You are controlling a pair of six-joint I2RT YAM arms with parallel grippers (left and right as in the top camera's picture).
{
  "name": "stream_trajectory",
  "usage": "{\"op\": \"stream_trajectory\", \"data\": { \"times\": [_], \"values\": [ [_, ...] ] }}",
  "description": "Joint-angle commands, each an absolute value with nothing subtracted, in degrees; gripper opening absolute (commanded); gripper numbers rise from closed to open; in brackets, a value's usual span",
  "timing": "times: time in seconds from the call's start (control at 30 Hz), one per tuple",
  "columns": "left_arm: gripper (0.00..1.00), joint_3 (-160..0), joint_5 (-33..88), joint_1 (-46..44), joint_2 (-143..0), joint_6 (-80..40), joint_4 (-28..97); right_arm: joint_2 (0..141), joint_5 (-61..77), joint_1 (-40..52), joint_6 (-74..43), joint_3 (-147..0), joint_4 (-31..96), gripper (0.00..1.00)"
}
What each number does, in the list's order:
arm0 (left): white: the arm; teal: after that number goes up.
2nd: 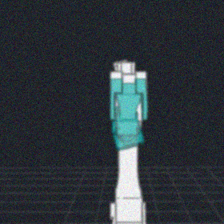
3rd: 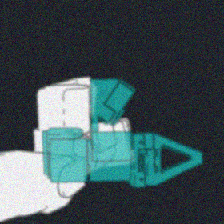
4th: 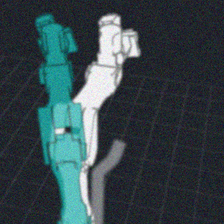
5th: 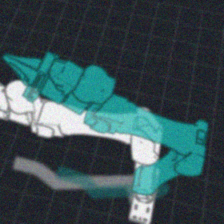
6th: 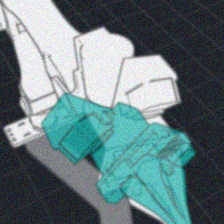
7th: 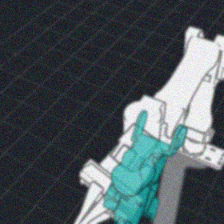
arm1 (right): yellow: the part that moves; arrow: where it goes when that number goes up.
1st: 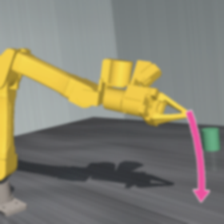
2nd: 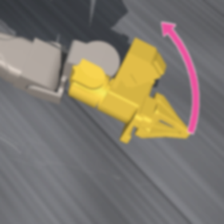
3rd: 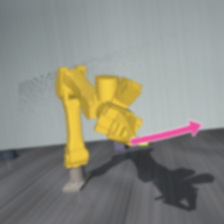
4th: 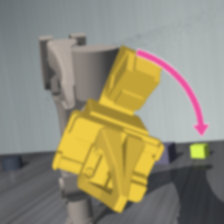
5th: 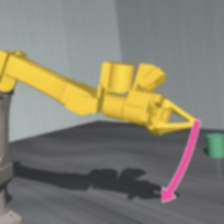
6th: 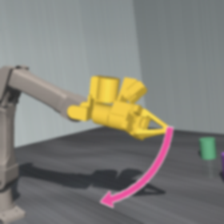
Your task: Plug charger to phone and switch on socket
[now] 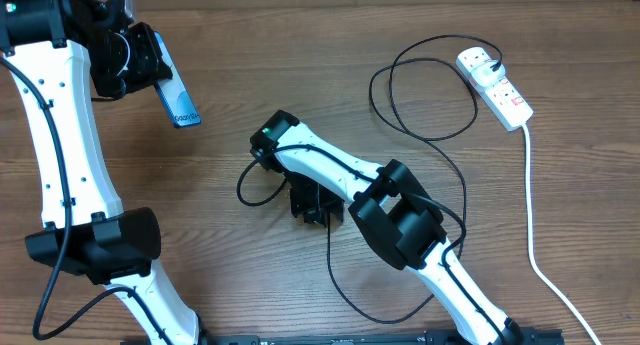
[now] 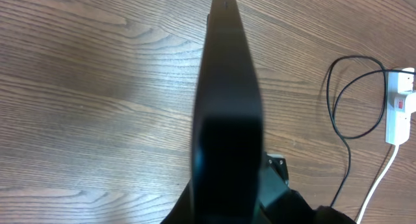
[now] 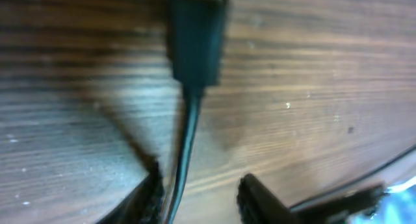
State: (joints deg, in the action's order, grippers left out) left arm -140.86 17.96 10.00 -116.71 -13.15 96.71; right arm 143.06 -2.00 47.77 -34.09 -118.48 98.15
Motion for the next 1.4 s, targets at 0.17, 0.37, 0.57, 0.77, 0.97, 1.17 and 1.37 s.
{"op": "stream_trajectory", "data": {
  "times": [0.17, 0.37, 0.57, 0.77, 0.97, 1.17, 1.37],
  "values": [
    [0.04, -141.1, 18.0, 9.9, -116.7, -11.8, 96.7, 133.5, -2.2, 47.1, -34.5, -118.0, 96.3, 0.58],
    [0.04, -141.1, 18.0, 9.9, -116.7, -11.8, 96.8, 132.2, 2.5, 43.4, -33.8, -116.1, 90.9, 0.54],
    [0.04, -141.1, 18.0, 9.9, -116.7, -11.8, 96.8, 132.2, 9.3, 40.2, -31.6, -108.2, 82.3, 0.47],
    [0.04, -141.1, 18.0, 9.9, -116.7, -11.8, 96.6, 132.2, 9.2, 39.6, -29.9, -103.6, 77.9, 0.46],
    [0.04, -141.1, 18.0, 9.9, -116.7, -11.8, 96.6, 132.2, 9.1, 39.7, -29.9, -103.0, 74.4, 0.36],
    [0.04, -141.1, 18.0, 9.9, -116.7, -11.8, 96.8, 132.2, 8.4, 39.7, -29.9, -102.3, 73.0, 0.22],
    [0.04, -141.1, 18.0, 9.9, -116.7, -11.8, 96.8, 132.2, 8.4, 39.7, -29.9, -102.3, 73.6, 0.09]
  ]
}}
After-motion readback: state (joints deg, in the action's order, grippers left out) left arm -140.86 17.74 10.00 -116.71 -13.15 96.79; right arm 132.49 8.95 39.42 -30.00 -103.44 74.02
